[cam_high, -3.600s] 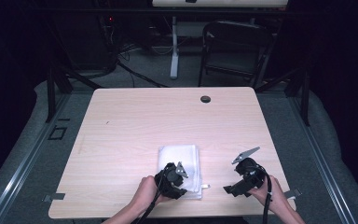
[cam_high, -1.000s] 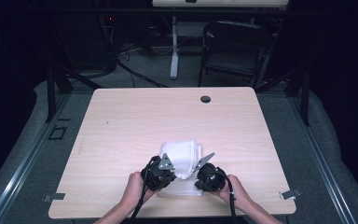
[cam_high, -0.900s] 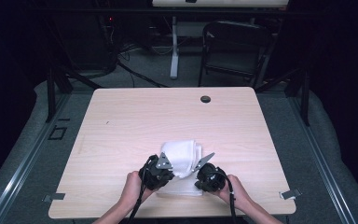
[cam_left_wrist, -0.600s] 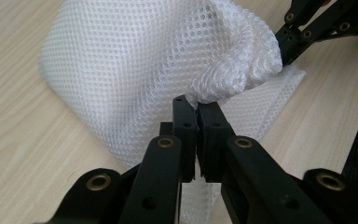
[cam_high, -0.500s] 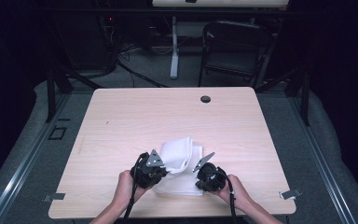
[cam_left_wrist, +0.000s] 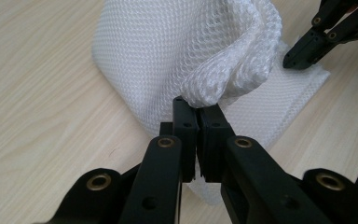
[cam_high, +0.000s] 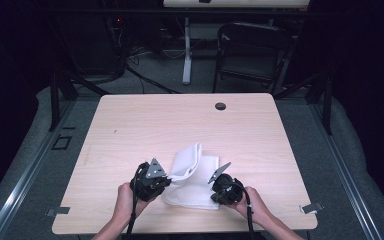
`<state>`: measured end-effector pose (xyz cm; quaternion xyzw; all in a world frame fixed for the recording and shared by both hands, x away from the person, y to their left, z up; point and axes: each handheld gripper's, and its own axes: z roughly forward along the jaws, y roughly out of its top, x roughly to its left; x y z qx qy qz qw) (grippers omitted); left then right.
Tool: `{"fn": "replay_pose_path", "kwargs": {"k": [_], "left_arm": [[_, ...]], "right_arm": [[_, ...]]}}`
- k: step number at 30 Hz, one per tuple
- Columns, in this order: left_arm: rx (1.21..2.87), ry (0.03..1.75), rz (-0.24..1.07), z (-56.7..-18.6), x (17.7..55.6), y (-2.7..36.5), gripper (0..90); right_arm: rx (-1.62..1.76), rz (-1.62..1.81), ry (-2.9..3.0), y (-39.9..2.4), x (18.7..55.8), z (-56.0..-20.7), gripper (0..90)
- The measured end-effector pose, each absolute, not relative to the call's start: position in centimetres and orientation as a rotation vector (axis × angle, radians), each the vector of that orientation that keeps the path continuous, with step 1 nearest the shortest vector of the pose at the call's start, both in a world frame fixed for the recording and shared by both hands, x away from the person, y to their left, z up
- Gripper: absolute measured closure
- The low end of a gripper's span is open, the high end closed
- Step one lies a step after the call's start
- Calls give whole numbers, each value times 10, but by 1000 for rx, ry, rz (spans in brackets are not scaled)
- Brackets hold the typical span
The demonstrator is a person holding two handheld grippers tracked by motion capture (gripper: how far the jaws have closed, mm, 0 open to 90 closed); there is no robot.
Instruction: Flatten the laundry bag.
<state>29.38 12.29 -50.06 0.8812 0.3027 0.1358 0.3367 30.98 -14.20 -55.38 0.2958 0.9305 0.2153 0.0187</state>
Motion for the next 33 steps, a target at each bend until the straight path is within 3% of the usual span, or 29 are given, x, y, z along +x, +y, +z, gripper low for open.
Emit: {"fn": "replay_pose_path", "kwargs": {"k": [33], "left_arm": [[2263, 922, 390, -500, 285, 162, 872]], "right_arm": [[928, 635, 2893, -146, 312, -553, 900]]}}
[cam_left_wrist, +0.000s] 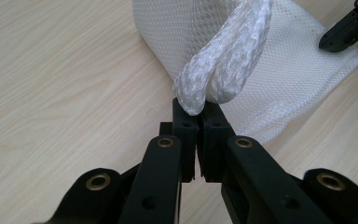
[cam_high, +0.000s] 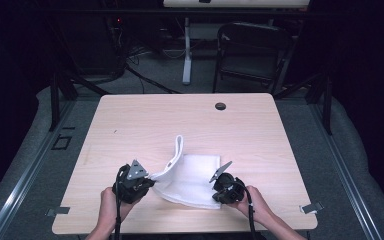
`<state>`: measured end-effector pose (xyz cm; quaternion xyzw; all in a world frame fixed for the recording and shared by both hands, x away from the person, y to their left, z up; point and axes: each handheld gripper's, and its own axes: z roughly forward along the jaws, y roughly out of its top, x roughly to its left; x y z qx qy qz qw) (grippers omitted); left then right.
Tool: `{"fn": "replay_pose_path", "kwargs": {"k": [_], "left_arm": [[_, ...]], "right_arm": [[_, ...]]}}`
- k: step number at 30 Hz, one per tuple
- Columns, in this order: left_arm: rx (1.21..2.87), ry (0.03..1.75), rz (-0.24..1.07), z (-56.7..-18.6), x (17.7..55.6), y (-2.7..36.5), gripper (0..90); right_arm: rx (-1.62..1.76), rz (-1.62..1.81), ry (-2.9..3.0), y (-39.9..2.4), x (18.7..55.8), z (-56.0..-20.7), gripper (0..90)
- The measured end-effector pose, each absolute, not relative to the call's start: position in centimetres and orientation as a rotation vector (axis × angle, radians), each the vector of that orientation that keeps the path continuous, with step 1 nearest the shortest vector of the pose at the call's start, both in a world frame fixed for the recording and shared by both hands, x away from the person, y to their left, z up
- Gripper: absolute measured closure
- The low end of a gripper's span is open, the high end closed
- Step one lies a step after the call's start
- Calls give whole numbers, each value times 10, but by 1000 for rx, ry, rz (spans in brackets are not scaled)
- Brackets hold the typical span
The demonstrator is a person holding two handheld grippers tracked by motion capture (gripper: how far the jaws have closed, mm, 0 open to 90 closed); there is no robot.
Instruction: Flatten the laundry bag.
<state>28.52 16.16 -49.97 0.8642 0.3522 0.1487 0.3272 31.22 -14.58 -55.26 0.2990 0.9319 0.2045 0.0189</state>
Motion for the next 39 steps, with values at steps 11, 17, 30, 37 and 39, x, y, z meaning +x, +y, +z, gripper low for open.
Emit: {"fn": "replay_pose_path", "kwargs": {"k": [11, 17, 30, 37, 39], "left_arm": [[2269, 959, 392, -502, 285, 170, 873], [2277, 968, 394, -502, 285, 171, 875], [2310, 994, 345, -508, 287, 170, 875], [2350, 1014, 296, -512, 286, 172, 869], [2361, 1028, 275, -514, 286, 174, 862]], "right_arm": [[927, 631, 2894, -147, 312, -553, 900], [928, 626, 2896, -148, 313, -552, 900], [952, 607, 2890, -153, 316, -552, 900], [950, 598, 2886, -155, 317, -552, 900], [946, 597, 2883, -156, 317, -552, 900]]}}
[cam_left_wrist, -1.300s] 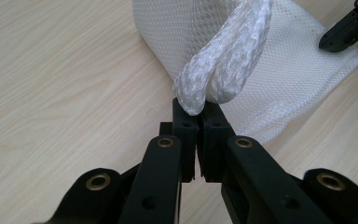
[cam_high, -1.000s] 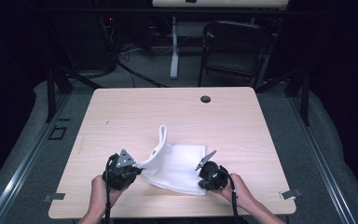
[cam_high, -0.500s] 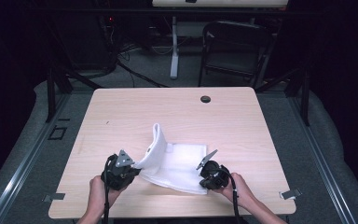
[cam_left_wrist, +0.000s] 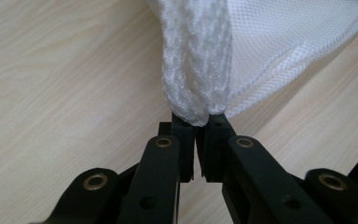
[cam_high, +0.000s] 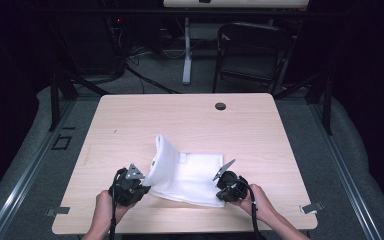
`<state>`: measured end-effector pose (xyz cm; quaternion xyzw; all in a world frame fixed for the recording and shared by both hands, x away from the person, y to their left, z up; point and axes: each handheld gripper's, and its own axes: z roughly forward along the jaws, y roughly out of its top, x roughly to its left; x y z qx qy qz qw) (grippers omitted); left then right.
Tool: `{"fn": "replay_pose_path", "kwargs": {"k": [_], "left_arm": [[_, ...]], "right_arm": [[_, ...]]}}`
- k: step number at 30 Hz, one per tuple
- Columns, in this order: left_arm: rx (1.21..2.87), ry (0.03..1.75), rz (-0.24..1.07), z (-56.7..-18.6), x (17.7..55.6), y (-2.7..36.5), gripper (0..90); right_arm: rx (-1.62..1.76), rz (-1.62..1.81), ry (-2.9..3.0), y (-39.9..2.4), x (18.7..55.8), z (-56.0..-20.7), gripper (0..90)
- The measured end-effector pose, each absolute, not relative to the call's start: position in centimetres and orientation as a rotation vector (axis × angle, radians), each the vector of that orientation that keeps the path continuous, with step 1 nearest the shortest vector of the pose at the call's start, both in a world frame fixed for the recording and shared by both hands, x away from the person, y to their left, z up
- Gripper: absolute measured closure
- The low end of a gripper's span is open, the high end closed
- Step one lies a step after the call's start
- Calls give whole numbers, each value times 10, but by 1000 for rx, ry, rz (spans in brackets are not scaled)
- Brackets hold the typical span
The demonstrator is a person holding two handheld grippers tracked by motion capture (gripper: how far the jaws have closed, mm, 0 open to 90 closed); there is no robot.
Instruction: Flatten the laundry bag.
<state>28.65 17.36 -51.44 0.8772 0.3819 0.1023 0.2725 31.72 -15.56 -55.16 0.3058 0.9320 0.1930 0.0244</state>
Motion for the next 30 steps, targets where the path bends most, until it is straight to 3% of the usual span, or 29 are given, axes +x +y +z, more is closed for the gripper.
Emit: {"fn": "replay_pose_path", "kwargs": {"k": [9, 14, 20, 22, 25, 30], "left_arm": [[2377, 1061, 230, -515, 285, 186, 739], [2383, 1112, 195, -515, 281, 195, 509], [2311, 1175, 215, -511, 276, 209, 342], [2285, 1161, 225, -507, 275, 210, 290], [2286, 1128, 238, -505, 276, 203, 226], [2315, 1053, 237, -507, 282, 181, 204]], "right_arm": [[943, 611, 2889, -161, 320, -552, 900], [945, 604, 2888, -162, 320, -551, 900], [936, 628, 2887, -164, 321, -548, 873], [930, 654, 2880, -165, 320, -545, 828], [937, 668, 2875, -165, 320, -540, 656], [958, 726, 2853, -169, 320, -535, 369]]}}
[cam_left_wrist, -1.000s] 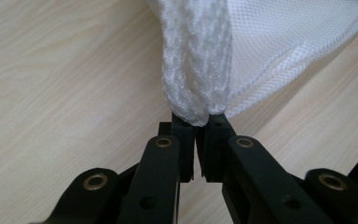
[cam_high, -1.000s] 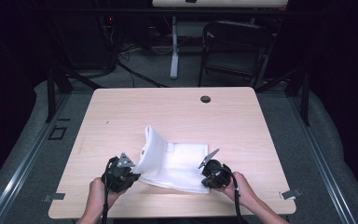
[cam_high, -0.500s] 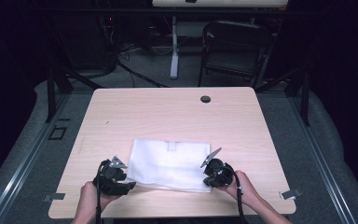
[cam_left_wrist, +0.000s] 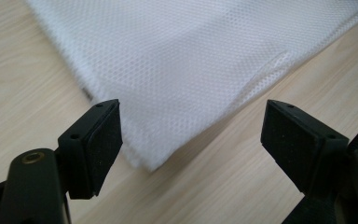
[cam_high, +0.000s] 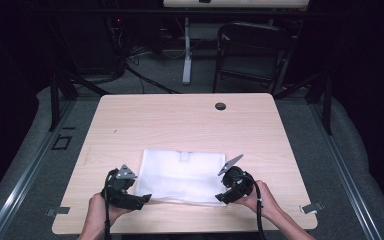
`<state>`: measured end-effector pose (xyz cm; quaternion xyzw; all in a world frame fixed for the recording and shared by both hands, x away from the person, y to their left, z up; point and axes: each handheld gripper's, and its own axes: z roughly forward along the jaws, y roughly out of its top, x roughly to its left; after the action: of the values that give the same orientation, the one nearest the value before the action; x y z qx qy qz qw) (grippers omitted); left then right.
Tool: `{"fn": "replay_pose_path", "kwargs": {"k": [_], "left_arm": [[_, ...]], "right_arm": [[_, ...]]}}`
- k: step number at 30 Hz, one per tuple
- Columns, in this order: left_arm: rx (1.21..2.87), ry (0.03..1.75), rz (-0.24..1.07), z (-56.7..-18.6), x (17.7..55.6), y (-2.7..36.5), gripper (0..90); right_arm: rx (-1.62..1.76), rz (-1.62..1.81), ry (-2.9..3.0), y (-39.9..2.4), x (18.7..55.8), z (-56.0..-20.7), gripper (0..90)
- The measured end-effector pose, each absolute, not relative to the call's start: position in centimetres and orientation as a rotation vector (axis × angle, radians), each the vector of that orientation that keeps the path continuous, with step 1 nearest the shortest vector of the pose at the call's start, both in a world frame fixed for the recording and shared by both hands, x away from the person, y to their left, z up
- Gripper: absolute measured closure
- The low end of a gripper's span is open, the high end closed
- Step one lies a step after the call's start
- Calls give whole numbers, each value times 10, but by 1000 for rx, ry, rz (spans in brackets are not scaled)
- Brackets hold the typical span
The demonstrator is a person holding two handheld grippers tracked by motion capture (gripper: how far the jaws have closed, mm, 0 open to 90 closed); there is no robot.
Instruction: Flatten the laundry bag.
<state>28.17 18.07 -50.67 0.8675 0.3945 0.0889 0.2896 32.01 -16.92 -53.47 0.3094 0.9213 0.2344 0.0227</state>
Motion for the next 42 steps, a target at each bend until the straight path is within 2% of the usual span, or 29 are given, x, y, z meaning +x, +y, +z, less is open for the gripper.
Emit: {"fn": "replay_pose_path", "kwargs": {"k": [1, 2, 7, 9, 13, 16, 21, 25, 33, 38, 42], "left_arm": [[2328, 1029, 222, -508, 283, 176, 202], [2339, 1012, 219, -509, 285, 171, 202], [2404, 866, 161, -515, 293, 147, 187], [2423, 849, 160, -519, 296, 137, 178], [2464, 792, 145, -525, 304, 121, 181], [2495, 740, 134, -529, 307, 110, 224], [2546, 667, 130, -534, 308, 96, 326], [2576, 644, 107, -539, 311, 93, 442], [2648, 600, 98, -549, 311, 87, 576], [2654, 584, 98, -551, 308, 85, 697], [2646, 608, 104, -552, 308, 86, 741]], "right_arm": [[961, 729, 2848, -170, 320, -534, 292], [967, 719, 2839, -171, 320, -533, 256], [975, 727, 2835, -176, 321, -530, 159], [988, 745, 2829, -176, 321, -530, 148], [997, 754, 2825, -179, 321, -527, 145], [1000, 755, 2816, -181, 321, -527, 147], [1002, 749, 2818, -183, 321, -526, 160], [1004, 757, 2824, -183, 321, -527, 183], [1010, 747, 2828, -182, 321, -528, 200], [1000, 739, 2838, -182, 321, -527, 220], [1009, 742, 2830, -182, 321, -527, 231]]}}
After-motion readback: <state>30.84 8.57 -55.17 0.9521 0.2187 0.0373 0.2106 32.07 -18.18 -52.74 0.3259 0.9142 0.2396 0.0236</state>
